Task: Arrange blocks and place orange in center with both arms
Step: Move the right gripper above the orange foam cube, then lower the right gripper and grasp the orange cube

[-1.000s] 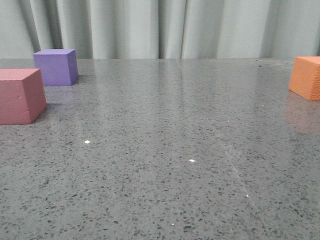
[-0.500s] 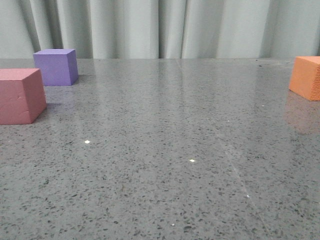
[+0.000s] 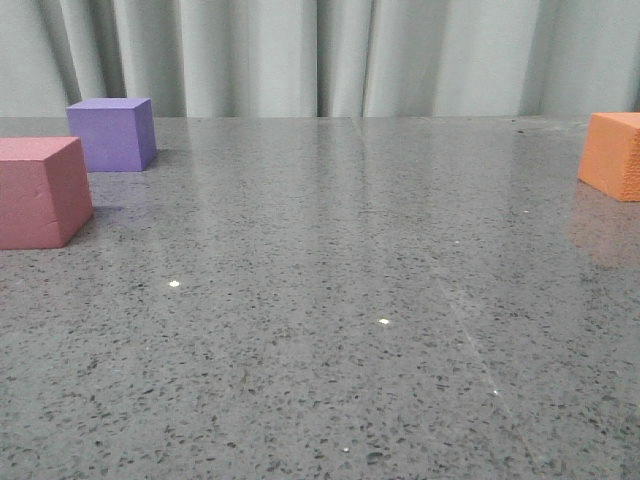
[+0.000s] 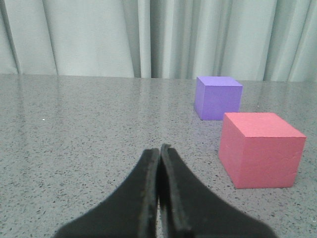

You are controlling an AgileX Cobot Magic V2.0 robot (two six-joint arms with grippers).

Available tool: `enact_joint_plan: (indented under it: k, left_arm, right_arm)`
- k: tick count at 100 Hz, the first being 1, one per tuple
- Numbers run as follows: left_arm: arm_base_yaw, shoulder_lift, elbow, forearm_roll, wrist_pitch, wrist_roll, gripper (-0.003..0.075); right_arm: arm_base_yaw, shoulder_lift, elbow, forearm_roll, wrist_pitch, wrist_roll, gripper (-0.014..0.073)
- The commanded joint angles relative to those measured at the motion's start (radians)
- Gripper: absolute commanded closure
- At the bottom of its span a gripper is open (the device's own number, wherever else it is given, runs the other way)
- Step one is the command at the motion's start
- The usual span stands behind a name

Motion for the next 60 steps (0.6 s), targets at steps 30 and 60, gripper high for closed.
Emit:
enact_joint_plan:
  k: [30,60]
  left_arm:
    - [0.002,-0.032,0.055,-0.008,-0.082,-0.002,0.0739]
    - [0.002,-0.032,0.055,-0.008,-0.082,-0.002,0.0739]
  right_arm:
    - [-0.003,0.294,-0.353,-0.001,0.015,-0.073,-0.0041]
    - [-0.003,0.490,-0.472,-0.001,0.066,-0.099,-0.0041]
